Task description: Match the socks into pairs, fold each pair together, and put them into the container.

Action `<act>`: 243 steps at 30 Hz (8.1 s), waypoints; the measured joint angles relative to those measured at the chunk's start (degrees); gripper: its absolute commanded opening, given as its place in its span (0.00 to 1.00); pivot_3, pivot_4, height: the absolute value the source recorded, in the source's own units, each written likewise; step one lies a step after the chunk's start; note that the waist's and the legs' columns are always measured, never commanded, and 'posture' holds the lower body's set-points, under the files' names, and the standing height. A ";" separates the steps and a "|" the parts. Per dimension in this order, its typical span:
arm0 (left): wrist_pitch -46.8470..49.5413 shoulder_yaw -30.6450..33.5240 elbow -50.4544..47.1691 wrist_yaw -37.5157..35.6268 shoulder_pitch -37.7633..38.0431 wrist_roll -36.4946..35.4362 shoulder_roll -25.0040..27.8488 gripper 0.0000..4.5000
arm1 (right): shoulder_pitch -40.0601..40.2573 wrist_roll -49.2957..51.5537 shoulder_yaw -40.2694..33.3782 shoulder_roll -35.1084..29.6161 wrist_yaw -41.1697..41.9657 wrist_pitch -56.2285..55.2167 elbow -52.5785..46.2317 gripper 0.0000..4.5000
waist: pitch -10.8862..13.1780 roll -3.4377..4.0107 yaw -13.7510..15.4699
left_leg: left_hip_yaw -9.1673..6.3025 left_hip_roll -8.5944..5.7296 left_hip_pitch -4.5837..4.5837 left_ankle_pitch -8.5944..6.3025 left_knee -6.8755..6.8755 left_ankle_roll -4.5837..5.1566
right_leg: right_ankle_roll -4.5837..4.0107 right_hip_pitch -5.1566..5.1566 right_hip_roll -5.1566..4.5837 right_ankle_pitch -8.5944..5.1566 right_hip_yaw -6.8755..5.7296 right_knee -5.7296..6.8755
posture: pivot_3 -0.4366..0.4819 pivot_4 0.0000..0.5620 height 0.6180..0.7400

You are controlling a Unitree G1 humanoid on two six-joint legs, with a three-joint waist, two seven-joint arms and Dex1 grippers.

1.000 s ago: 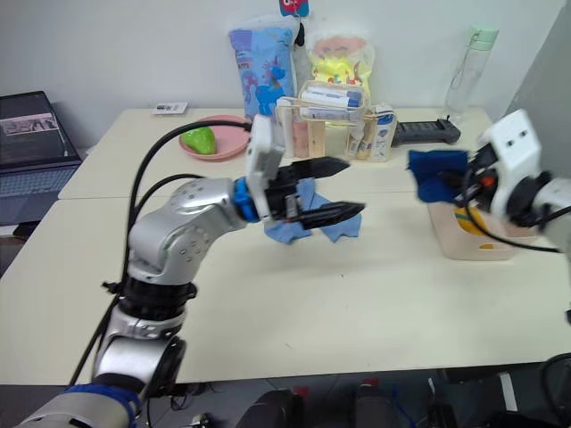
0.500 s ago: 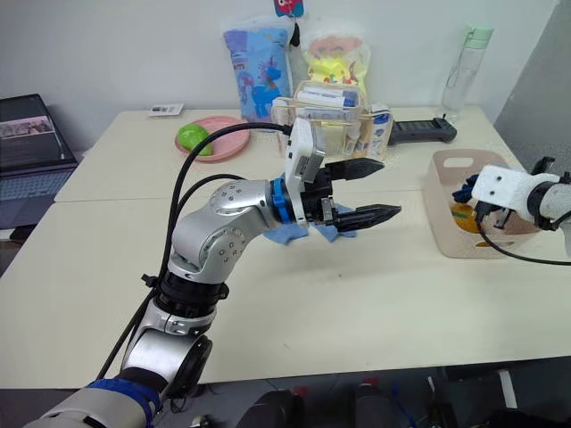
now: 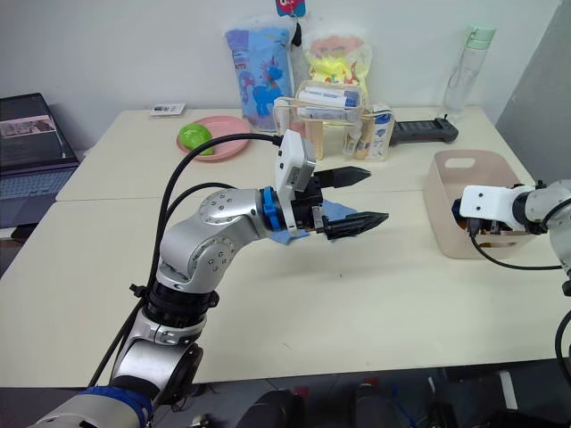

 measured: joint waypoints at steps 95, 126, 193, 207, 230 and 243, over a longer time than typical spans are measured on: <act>-17.31 6.06 10.59 8.05 23.09 19.18 13.92 1.00 | 39.06 35.90 -16.42 28.86 -20.54 40.35 -63.58 1.00 | -0.16 0.11 0.86 | -0.21 -0.03 0.03 -0.02 0.06 0.02 | -0.02 0.08 0.01 0.05 -0.18 0.04 | 0.48 0.27 1.00; -15.44 4.22 21.95 -0.35 17.53 20.27 13.09 0.01 | 37.79 35.97 -13.17 29.24 -24.36 40.74 -63.09 1.00 | -0.17 0.08 -0.11 | -0.24 -0.01 -0.03 -0.02 0.11 0.01 | -0.02 -0.02 0.01 0.05 -0.15 0.08 | 0.48 0.27 1.00; 15.70 7.38 -2.78 3.13 27.73 10.61 11.90 0.00 | 36.27 31.24 -6.99 11.93 1.63 25.84 -46.05 0.01 | -0.15 0.05 0.06 | -0.32 -0.02 -0.16 -0.04 0.45 0.04 | -0.01 0.07 0.00 0.05 -0.22 0.08 | 0.48 0.27 1.00; 11.38 13.51 -7.35 6.33 32.06 7.55 14.84 0.81 | 44.27 42.02 -17.00 7.65 4.92 37.53 -51.63 0.71 | -0.15 0.05 1.41 | -0.34 0.00 -0.20 -0.06 0.48 0.05 | -0.02 0.09 -0.01 0.06 -0.26 0.06 | 0.48 0.27 1.00; -5.39 -0.56 14.71 -11.34 19.42 15.56 19.83 0.01 | 48.99 45.78 -15.89 17.01 -9.69 47.04 -59.47 0.00 | -0.15 0.05 1.20 | -0.34 -0.02 -0.23 -0.07 0.48 0.07 | -0.01 0.05 -0.01 0.06 -0.26 0.06 | 0.48 0.27 1.00; 13.84 8.33 -14.25 3.57 37.95 4.76 14.45 0.01 | 40.53 44.99 -16.53 10.90 -5.10 46.67 -50.67 0.00 | -0.15 0.06 1.10 | -0.33 0.00 -0.23 -0.18 0.50 0.26 | -0.01 0.08 -0.02 0.06 -0.25 0.06 | 0.48 0.27 1.00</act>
